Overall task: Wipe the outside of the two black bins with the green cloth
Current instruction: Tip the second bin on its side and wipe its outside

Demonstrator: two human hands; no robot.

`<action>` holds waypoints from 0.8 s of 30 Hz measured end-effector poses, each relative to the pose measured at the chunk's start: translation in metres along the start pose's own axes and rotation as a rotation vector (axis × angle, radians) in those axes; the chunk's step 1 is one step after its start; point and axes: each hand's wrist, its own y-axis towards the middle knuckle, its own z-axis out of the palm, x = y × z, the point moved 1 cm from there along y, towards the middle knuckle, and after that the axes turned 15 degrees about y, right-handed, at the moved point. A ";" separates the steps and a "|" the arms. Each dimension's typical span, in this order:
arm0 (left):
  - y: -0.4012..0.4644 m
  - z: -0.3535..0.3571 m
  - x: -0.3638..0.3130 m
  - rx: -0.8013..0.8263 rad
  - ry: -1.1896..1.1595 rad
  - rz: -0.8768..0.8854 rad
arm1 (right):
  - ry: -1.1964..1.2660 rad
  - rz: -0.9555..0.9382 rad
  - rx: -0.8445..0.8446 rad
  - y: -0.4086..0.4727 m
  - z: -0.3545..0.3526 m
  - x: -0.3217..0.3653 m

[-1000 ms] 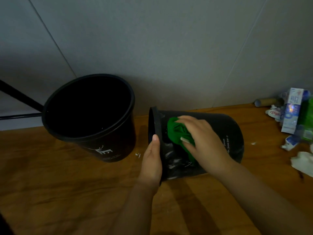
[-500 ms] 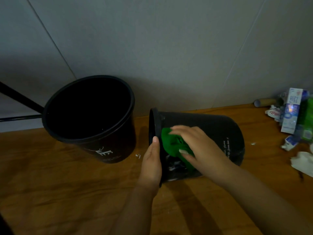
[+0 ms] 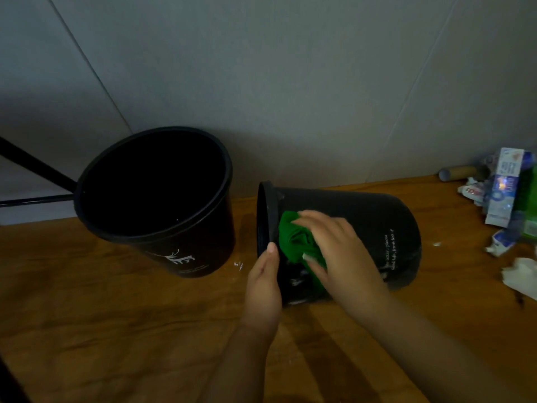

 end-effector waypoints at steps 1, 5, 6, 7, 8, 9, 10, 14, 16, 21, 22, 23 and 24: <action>0.002 -0.001 0.000 0.006 -0.005 0.004 | -0.014 -0.011 0.041 -0.007 0.002 -0.001; 0.006 0.004 -0.008 0.024 0.019 -0.010 | -0.060 0.010 0.020 -0.016 -0.006 -0.011; 0.006 0.005 -0.009 0.021 0.011 -0.023 | -0.043 0.042 -0.039 -0.013 -0.009 -0.013; 0.007 0.006 -0.009 0.002 0.007 -0.028 | -0.022 0.071 -0.094 -0.009 -0.011 -0.012; 0.007 0.008 -0.009 -0.003 0.000 -0.030 | -0.007 0.090 -0.127 -0.007 -0.010 -0.011; 0.008 0.009 -0.009 0.007 -0.006 -0.029 | -0.001 0.088 -0.133 -0.006 -0.008 -0.008; 0.008 0.009 -0.009 0.018 -0.011 -0.030 | 0.002 0.068 -0.109 -0.007 -0.005 -0.006; 0.012 0.004 -0.011 0.028 -0.002 -0.059 | -0.031 -0.046 0.082 -0.024 -0.001 -0.011; 0.014 0.003 -0.011 0.044 0.028 -0.065 | -0.091 -0.034 0.057 -0.029 -0.005 -0.020; 0.017 0.002 -0.015 0.070 0.039 -0.079 | 0.015 0.110 -0.157 -0.016 -0.005 -0.014; 0.017 0.002 -0.015 0.075 0.045 -0.079 | 0.025 0.080 -0.124 -0.016 -0.001 -0.011; 0.017 0.001 -0.015 0.076 0.045 -0.075 | 0.027 0.037 -0.061 -0.018 0.003 -0.009; 0.018 0.000 -0.014 0.073 0.042 -0.073 | 0.023 -0.008 0.007 -0.021 0.005 -0.008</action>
